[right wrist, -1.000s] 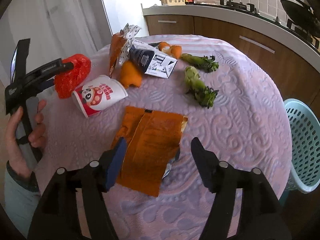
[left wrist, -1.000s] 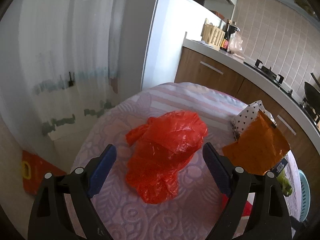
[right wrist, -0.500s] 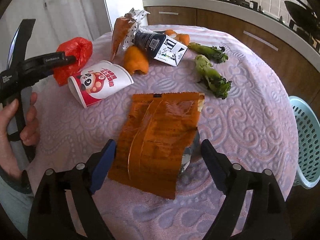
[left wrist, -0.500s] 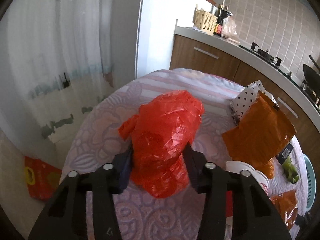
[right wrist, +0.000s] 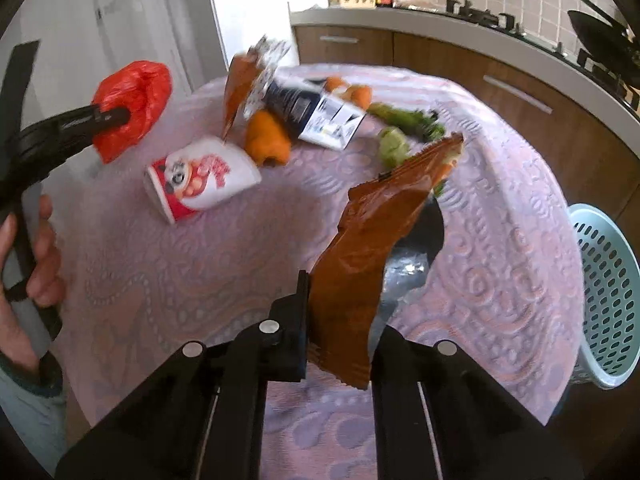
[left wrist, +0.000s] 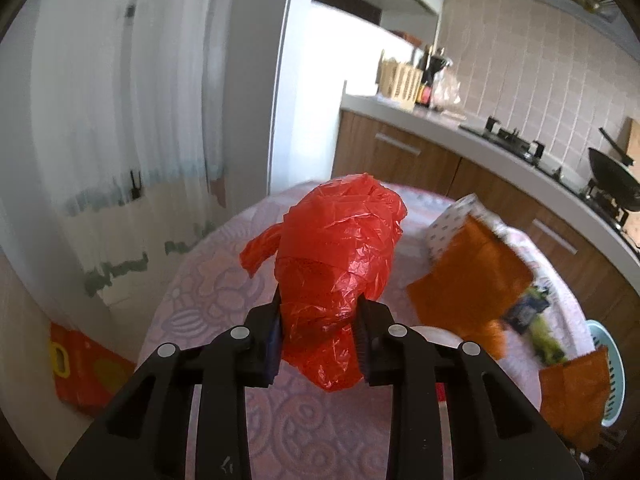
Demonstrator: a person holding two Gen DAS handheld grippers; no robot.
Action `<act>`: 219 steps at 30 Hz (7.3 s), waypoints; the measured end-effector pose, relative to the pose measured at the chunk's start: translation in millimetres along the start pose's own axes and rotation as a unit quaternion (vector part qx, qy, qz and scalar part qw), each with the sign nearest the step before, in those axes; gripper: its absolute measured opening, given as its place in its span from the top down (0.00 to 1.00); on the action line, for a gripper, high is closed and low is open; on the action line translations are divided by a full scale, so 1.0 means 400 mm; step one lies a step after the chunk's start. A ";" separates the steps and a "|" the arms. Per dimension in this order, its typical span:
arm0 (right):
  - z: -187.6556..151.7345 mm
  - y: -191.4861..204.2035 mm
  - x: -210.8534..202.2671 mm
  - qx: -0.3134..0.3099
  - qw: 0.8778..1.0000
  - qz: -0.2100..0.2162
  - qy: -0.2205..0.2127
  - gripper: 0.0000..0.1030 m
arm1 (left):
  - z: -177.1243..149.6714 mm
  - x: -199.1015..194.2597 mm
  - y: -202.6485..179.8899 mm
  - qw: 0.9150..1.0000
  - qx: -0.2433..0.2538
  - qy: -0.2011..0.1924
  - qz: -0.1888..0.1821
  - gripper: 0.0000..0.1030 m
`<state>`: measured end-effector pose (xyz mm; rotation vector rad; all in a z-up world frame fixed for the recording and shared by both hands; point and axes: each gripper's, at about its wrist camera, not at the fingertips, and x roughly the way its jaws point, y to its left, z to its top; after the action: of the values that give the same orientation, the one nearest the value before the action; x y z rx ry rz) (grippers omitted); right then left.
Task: Collect trash
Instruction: 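Carry the bag and wrapper to the basket and release both inside, then grasp the red-and-white cup with the left tool while the right tool grasps the vegetable scrap, then carry the cup and vegetable scrap to the basket and release both, then move both tools back to the table and grasp the orange snack bag with the left tool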
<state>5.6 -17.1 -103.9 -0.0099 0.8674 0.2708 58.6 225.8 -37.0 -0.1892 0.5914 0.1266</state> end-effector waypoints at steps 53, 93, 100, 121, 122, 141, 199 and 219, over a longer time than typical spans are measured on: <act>-0.165 -0.884 -0.109 0.226 0.962 -0.139 0.066 0.89 | -0.327 0.037 -1.059 0.921 0.239 0.162 -0.261 0.45; 0.094 -0.434 -0.179 0.068 0.995 -0.038 -0.069 0.52 | -0.063 -0.134 -0.319 0.996 0.043 0.007 -0.074 0.21; 0.129 -0.334 -0.121 0.036 0.997 -0.011 -0.064 0.52 | -0.067 -0.075 -0.202 0.997 0.013 0.036 -0.066 0.16; 0.177 -0.212 0.101 0.001 1.000 0.009 -0.020 0.52 | -0.140 0.093 -0.156 0.985 -0.012 0.145 -0.097 0.37; 0.178 -0.208 0.109 -0.003 1.000 0.009 -0.014 0.52 | -0.144 0.092 -0.157 0.984 -0.015 0.146 -0.104 0.38; 0.158 -0.160 0.099 -0.054 0.998 0.012 -0.020 0.84 | -0.145 -0.014 -0.216 0.991 -0.009 0.082 -0.103 0.49; -0.104 -0.918 -0.204 0.235 0.965 -0.117 -0.021 0.81 | -0.291 -0.004 -1.014 0.934 0.206 0.133 -0.259 0.25; 0.067 -0.608 -0.163 0.111 0.992 -0.040 -0.046 0.77 | -0.109 -0.067 -0.640 0.981 0.082 0.045 -0.171 0.24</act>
<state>44.0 -263.9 -62.0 0.1740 0.7989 0.0975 56.9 -34.8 -21.3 -0.1349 0.6489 -0.2639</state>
